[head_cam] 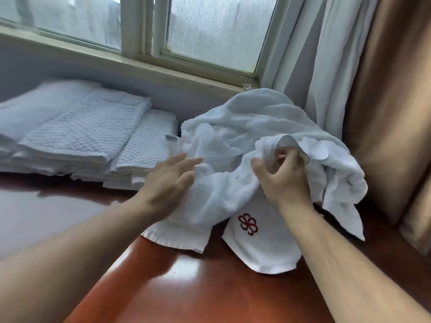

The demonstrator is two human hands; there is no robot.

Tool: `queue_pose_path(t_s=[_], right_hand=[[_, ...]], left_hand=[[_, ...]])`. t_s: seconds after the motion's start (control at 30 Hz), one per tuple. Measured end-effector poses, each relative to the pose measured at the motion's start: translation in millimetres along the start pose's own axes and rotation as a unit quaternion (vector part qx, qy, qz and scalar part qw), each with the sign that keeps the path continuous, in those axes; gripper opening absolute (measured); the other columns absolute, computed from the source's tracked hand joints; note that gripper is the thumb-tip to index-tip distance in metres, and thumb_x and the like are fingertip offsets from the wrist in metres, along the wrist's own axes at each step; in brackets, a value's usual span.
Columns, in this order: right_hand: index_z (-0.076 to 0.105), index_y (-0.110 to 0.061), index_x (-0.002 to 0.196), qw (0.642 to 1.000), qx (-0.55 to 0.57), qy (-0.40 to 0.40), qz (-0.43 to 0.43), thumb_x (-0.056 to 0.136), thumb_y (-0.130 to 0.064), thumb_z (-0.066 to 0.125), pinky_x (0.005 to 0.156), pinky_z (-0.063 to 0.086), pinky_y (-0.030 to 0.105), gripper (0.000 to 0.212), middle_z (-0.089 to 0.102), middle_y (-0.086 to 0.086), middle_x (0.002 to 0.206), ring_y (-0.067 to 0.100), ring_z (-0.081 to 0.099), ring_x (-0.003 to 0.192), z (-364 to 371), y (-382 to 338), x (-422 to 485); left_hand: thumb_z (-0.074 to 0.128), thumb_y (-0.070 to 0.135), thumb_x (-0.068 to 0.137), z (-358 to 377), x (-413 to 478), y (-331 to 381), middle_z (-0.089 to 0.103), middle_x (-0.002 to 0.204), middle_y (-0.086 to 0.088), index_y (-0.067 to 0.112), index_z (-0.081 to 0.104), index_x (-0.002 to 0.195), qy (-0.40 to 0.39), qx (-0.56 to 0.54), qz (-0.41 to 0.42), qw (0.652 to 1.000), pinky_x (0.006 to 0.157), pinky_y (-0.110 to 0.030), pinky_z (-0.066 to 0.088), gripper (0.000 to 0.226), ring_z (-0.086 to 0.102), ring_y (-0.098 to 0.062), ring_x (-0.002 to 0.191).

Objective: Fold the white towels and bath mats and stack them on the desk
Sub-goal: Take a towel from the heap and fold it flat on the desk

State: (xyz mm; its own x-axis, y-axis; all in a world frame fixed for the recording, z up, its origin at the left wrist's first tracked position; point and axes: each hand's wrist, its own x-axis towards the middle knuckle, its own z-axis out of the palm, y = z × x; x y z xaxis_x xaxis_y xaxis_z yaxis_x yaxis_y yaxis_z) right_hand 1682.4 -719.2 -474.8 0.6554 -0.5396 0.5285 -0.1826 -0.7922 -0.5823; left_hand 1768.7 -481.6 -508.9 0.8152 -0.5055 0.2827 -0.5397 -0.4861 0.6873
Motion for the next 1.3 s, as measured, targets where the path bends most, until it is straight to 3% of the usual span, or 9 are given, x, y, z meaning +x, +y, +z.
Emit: queue_pose_path(t_s=[0.07,0.17,0.5,0.7,0.83,0.97,1.03,1.13,1.3], right_hand=[[0.047,-0.015,0.132,0.997,0.02,-0.072,0.031,0.082,-0.059,0.066,0.085,0.048,0.034,0.069,0.057,-0.001,0.121,0.018,0.057,0.107,14,-2,5],[0.059,-0.025,0.114,0.991,-0.005,-0.133,-0.005,0.087,-0.05,0.061,0.072,0.045,0.027,0.037,0.065,-0.011,0.095,0.015,0.064,0.093,42,2,11],[0.041,-0.006,0.151,0.979,-0.023,0.104,-0.176,0.085,-0.034,0.04,0.072,0.053,0.049,0.071,0.069,0.023,0.086,0.047,0.065,0.086,110,39,32],[0.031,-0.018,0.146,0.973,-0.019,0.132,-0.19,0.085,-0.031,0.041,0.065,0.042,0.033,0.064,0.064,0.014,0.07,0.038,0.063,0.069,123,49,48],[0.044,-0.028,0.129,0.995,-0.037,-0.005,-0.093,0.09,-0.049,0.028,0.067,0.05,0.037,0.047,0.065,0.008,0.085,0.03,0.062,0.077,122,42,58],[0.021,-0.031,0.158,0.964,-0.069,-0.254,0.048,0.101,-0.045,0.04,0.094,0.049,0.038,0.061,0.063,0.003,0.121,0.025,0.061,0.107,82,13,65],[0.034,-0.027,0.152,0.956,-0.084,-0.279,0.046,0.1,-0.044,0.048,0.097,0.046,0.037,0.057,0.06,0.005,0.132,0.027,0.057,0.117,57,1,51],[0.054,-0.022,0.133,0.955,-0.038,-0.289,0.059,0.095,-0.04,0.057,0.08,0.049,0.029,0.042,0.064,0.003,0.116,0.021,0.062,0.101,32,-19,18],[0.069,-0.016,0.092,0.944,0.081,-0.308,0.09,0.089,-0.037,0.066,0.053,0.049,0.029,0.021,0.071,0.002,0.076,0.018,0.066,0.066,-8,-63,-22]], left_hand=[[0.024,0.078,0.077,11,-2,0,0.019,0.166,0.005,0.049,0.033,0.151,-0.066,0.054,0.026,0.996,0.121,-0.044,0.015,0.08,0.016,-0.02,0.151],[0.032,0.086,0.071,30,2,-10,0.012,0.166,0.01,0.053,0.025,0.151,-0.083,0.137,0.03,0.987,0.12,-0.041,0.016,0.087,0.017,-0.022,0.15],[0.028,0.08,0.081,77,49,-28,0.015,0.16,0.009,0.06,0.025,0.139,0.043,0.165,0.024,0.985,0.11,-0.048,0.027,0.062,0.031,-0.029,0.134],[0.027,0.075,0.087,88,61,-31,0.015,0.16,0.005,0.055,0.032,0.143,0.082,0.166,0.017,0.982,0.109,-0.049,0.026,0.06,0.027,-0.026,0.134],[0.024,0.074,0.088,87,59,-27,0.016,0.159,0.004,0.052,0.031,0.144,0.071,0.176,0.005,0.982,0.11,-0.05,0.026,0.061,0.028,-0.028,0.134],[0.027,0.064,0.095,73,46,-17,0.016,0.161,-0.001,0.051,0.028,0.146,0.014,0.195,0.005,0.981,0.113,-0.046,0.026,0.053,0.033,-0.031,0.135],[0.021,0.063,0.097,58,30,-14,0.018,0.162,-0.002,0.049,0.034,0.147,-0.012,0.224,0.026,0.974,0.118,-0.041,0.021,0.053,0.027,-0.03,0.14],[0.004,0.073,0.089,19,-2,-10,0.017,0.163,0.005,0.052,0.042,0.141,-0.037,0.239,0.065,0.968,0.12,-0.043,0.008,0.068,0.009,-0.021,0.148],[0.029,0.079,0.091,-65,-53,14,0.066,0.107,0.005,0.022,0.07,0.104,-0.082,0.051,0.055,0.994,0.092,-0.036,0.045,0.071,0.058,-0.013,0.102]])
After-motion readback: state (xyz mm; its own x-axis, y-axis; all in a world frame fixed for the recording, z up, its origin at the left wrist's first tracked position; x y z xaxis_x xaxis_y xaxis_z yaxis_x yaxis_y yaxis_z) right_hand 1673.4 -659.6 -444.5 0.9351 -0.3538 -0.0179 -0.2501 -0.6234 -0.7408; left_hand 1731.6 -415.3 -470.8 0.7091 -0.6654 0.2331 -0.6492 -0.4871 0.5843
